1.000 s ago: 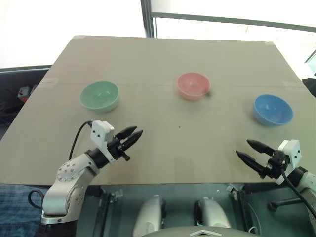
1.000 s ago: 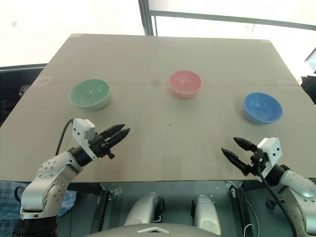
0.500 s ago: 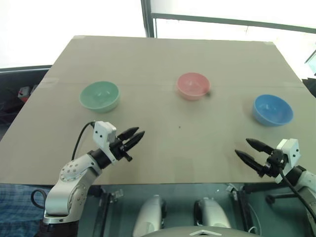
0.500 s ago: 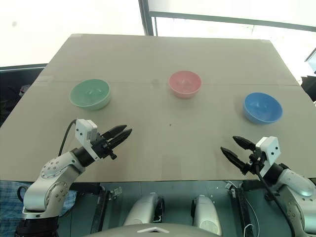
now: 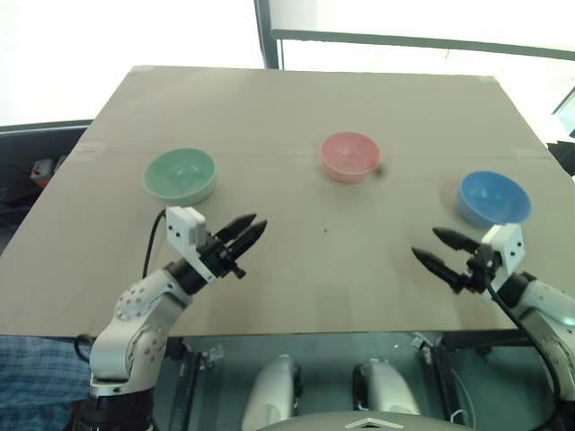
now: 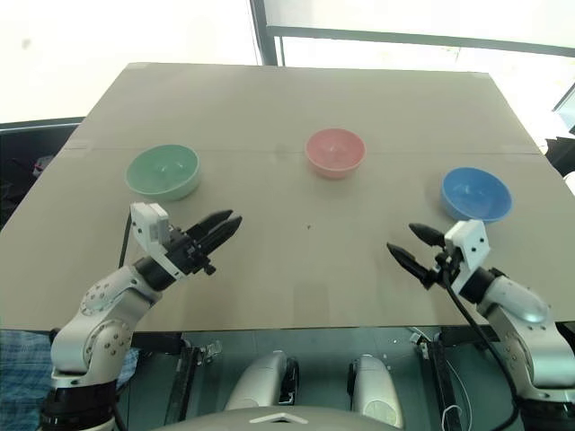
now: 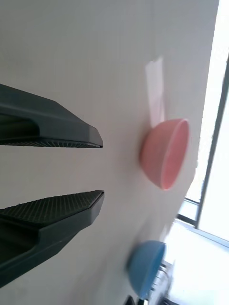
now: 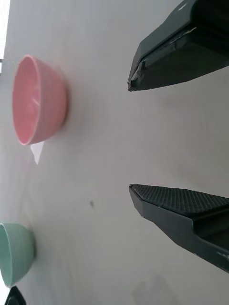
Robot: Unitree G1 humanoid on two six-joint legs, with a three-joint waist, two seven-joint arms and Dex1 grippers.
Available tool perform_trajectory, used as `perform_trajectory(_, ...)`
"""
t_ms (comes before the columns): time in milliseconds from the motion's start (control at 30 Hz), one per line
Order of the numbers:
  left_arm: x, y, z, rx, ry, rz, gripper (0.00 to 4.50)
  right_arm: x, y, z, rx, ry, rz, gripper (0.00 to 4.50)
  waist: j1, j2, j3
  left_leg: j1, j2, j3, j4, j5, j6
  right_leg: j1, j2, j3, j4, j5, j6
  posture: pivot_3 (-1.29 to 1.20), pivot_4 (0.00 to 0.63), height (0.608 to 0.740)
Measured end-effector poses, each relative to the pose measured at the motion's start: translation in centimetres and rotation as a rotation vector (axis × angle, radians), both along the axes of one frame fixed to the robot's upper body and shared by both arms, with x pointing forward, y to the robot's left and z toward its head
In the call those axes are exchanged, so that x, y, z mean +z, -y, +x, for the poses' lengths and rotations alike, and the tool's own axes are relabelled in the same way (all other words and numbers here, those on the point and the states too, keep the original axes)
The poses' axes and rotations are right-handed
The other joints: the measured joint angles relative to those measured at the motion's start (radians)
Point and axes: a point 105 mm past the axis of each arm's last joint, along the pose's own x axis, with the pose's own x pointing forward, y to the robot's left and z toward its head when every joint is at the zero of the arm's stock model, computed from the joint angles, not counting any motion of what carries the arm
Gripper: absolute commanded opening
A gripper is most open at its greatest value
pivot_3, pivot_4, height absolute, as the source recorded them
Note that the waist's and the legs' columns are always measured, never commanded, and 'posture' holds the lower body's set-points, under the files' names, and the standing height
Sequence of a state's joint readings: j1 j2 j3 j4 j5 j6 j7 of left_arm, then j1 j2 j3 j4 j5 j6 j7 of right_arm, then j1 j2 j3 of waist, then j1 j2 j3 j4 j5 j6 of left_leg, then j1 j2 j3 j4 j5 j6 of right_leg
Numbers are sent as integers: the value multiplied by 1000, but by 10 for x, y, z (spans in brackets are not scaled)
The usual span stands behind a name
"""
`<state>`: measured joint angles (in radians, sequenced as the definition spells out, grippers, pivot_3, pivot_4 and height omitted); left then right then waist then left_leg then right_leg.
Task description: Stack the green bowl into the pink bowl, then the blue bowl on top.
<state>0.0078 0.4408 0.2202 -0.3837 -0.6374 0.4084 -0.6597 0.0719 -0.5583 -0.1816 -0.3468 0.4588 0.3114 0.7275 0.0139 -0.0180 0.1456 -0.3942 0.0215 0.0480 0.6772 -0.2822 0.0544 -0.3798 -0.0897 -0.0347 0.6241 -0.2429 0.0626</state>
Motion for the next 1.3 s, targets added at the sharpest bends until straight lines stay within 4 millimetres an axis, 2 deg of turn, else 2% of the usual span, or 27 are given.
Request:
perform_trajectory(33, 2, -4, 2, 29, 5, -10, 1503, 3, -6, 13, -25, -1, -37, 3272, -1, 0, 0, 0, 0, 1, 0, 0, 0, -1, 1, -1, 0, 0, 0, 0, 150, 740)
perform_trajectory(200, 8, 1, 4, 34, 5, -113, 1503, 25, -39, 51, 6, 66, -114, 3272, -2, 0, 0, -2, -1, 2, 0, 0, 0, -2, 2, -1, -1, 2, 4, 0, 150, 740)
perform_trajectory(333, 12, 5, -4, -6, 19, -130, 1503, 35, -60, 79, 37, 85, -205, 3272, 1, 0, 1, -3, -1, 1, 0, 0, 0, -2, 2, -3, -1, 2, 4, 0, 150, 740)
perform_trajectory(400, 14, 4, -9, -29, 24, -134, 1503, 36, -81, 96, 84, 83, -272, 3272, -7, 1, 1, -3, -1, 2, 0, 0, 0, -2, 3, -2, 0, 2, 4, 0, 150, 740)
perform_trajectory(533, 17, 3, -21, -81, 49, -121, 1503, 48, -108, 120, 148, 116, -419, 3272, -18, 1, 1, -3, -1, 1, -1, 0, 0, -3, 3, -3, 0, 2, 4, 0, 150, 740)
perform_trajectory(600, 15, 2, -24, -80, 49, -119, 1503, 45, -119, 129, 181, 105, -494, 3272, -18, 1, 1, -3, -1, 1, -1, 0, 0, -3, 3, -3, 0, 2, 4, 0, 150, 740)
perform_trajectory(700, 15, 2, -27, -77, 60, -115, 1503, 32, -123, 142, 185, 85, -589, 3272, -20, 1, 1, -4, -2, 1, -1, 0, 0, -3, 3, -4, 0, 2, 4, 0, 150, 740)
perform_trajectory(800, 14, 6, -38, -94, 69, -107, 1503, 21, -130, 163, 169, 40, -676, 3272, -32, 2, 2, -4, -1, 2, -2, 0, 0, -3, 3, -3, 0, 2, 4, 0, 150, 740)
perform_trajectory(900, 16, 10, -44, -113, 88, -99, 1503, 21, -134, 171, 162, 42, -715, 3272, -33, 2, 2, -3, -1, 1, -5, 2, -3, -4, 4, -4, 0, 2, 4, 0, 150, 740)
perform_trajectory(933, 17, 10, -45, -115, 94, -99, 1563, 21, -137, 173, 161, 47, -725, 2746, -32, 2, 2, -3, -1, 1, -6, 3, -4, -5, 4, -4, 1, 2, 4, 0, 150, 740)
perform_trajectory(1033, 17, 11, -47, -119, 100, -99, 1563, 20, -144, 175, 177, 73, -751, 1774, -32, 2, 2, -3, 0, 1, -8, 3, -5, -5, 4, -4, 1, 2, 4, 0, 150, 740)
perform_trajectory(1067, 17, 11, -47, -118, 98, -100, 1563, 20, -145, 175, 183, 77, -753, 1205, -32, 2, 2, -3, 0, 1, -8, 3, -5, -6, 4, -4, 0, 2, 4, 0, 150, 740)
perform_trajectory(1167, 17, 10, -48, -117, 104, -100, 1563, 17, -150, 174, 205, 77, -749, 573, -33, 2, 2, -4, 0, 1, -8, 3, -5, -6, 4, -4, 0, 2, 4, 0, 150, 740)
perform_trajectory(1200, 17, 10, -49, -122, 109, -93, 1563, 17, -154, 172, 227, 87, -747, 201, -35, 2, 2, -3, 0, 1, -8, 3, -5, -6, 4, -4, 1, 2, 4, 0, 150, 740)
perform_trajectory(1300, 15, 9, -50, -121, 107, -91, 1563, 18, -155, 171, 242, 91, -749, 72, -34, 3, 2, -4, 0, 1, -8, 3, -5, -6, 4, -4, 1, 2, 4, 0, 150, 740)
